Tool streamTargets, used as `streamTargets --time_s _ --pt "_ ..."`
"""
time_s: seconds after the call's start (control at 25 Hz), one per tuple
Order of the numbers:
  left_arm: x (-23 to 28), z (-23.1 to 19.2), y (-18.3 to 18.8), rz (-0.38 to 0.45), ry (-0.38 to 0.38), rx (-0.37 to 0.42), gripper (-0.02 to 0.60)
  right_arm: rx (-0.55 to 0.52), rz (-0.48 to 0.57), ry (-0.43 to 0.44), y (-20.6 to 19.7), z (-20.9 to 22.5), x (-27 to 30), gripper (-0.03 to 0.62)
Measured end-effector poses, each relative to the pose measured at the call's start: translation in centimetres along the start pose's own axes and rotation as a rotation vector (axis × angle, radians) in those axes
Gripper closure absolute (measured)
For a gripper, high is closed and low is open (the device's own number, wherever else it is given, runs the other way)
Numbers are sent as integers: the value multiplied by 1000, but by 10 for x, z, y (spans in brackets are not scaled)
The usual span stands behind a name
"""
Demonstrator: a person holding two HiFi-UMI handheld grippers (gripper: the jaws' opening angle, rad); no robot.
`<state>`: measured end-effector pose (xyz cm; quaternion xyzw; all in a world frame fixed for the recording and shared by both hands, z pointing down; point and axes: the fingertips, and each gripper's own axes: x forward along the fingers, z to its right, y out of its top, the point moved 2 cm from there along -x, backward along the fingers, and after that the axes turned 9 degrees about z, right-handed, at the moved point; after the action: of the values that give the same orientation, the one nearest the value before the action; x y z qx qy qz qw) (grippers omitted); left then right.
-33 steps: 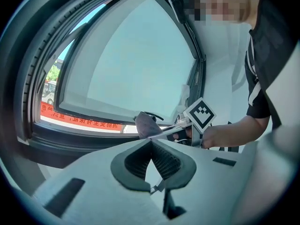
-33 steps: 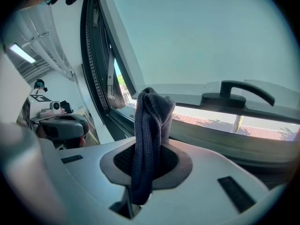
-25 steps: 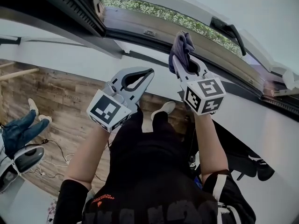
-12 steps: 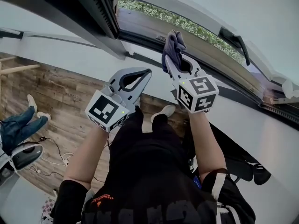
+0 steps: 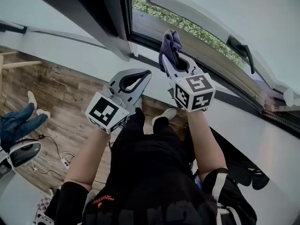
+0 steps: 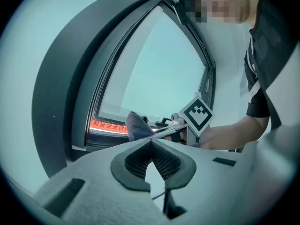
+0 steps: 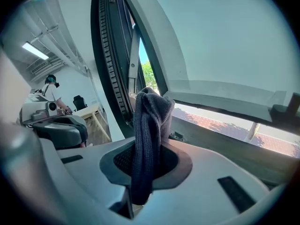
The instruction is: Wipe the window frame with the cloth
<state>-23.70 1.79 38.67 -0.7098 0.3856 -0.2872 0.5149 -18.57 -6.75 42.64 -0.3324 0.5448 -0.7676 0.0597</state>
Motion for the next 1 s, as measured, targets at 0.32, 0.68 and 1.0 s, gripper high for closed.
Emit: streamTargets --time_s 0.32,0.68,1.0 --pt "-15 -17 5 10 30 -2 563 -7 -6 23 7 -19 25 545" --pt "-25 -31 9 23 44 -4 563 -13 -12 39 11 -33 42 545" --pt "-30 -41 14 31 60 0 563 -19 -17 62 16 -46 59 545"
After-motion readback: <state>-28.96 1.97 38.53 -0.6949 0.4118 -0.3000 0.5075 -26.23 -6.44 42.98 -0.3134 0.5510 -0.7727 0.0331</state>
